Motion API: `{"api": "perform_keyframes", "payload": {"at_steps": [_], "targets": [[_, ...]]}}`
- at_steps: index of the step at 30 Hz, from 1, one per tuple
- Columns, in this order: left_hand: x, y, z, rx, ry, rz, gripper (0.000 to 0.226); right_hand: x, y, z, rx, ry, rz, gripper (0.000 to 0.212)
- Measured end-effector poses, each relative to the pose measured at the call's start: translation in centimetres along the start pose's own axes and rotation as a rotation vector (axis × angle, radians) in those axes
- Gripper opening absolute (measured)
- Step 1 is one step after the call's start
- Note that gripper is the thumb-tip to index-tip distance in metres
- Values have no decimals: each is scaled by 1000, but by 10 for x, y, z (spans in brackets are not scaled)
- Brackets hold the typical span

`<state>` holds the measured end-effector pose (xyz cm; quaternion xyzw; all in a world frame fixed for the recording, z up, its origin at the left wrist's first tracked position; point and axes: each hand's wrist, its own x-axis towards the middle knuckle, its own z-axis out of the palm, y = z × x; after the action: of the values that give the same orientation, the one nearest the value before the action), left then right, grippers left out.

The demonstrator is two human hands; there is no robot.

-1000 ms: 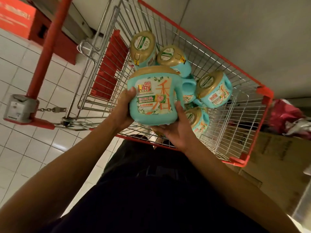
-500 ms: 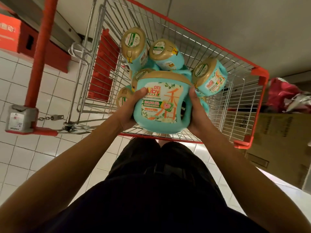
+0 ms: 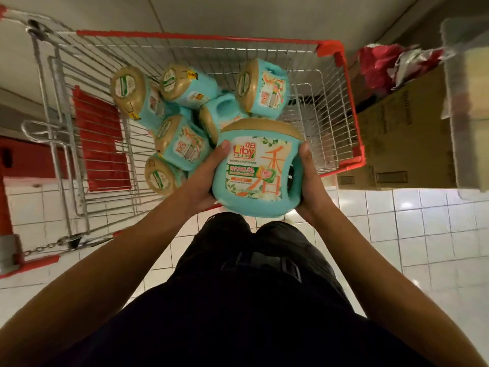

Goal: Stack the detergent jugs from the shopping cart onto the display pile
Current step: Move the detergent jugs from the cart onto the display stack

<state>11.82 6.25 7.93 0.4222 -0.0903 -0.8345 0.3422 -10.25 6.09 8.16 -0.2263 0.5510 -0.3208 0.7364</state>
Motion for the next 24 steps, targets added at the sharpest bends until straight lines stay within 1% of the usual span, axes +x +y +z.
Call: {"api": "perform_keyframes", "payload": {"at_steps": [2, 3, 5, 6, 7, 8, 11, 13, 16, 18, 22, 24], "targets": [[9, -15, 25, 66, -26, -27, 110, -18, 3, -29, 31, 36, -41, 112], [14, -23, 38, 106, -21, -35, 99, -28, 5, -43, 63, 58, -49, 110], [22, -41, 62, 200, -6, -47, 67, -47, 10, -74, 120, 106, -79, 103], [26, -51, 75, 231, -20, -61, 62, -58, 13, -90, 128, 128, -108, 97], [30, -64, 89, 256, -36, -82, 63, -69, 17, -107, 137, 141, -134, 93], [33, -77, 103, 278, -48, -96, 67, -81, 20, -125, 147, 153, -149, 95], [44, -121, 145, 324, -84, -119, 69, -116, 29, -174, 218, 198, -168, 109], [51, -154, 173, 336, -86, -132, 69, -143, 34, -209, 237, 247, -182, 113], [61, -202, 214, 387, -136, -170, 66, -181, 44, -258, 239, 356, -183, 106], [71, -230, 244, 435, -163, -193, 70, -207, 49, -291, 253, 411, -194, 102], [90, -269, 303, 571, -263, -221, 64, -249, 51, -345, 319, 526, -225, 103], [102, -281, 330, 612, -304, -251, 64, -261, 51, -367, 350, 578, -240, 98]]}}
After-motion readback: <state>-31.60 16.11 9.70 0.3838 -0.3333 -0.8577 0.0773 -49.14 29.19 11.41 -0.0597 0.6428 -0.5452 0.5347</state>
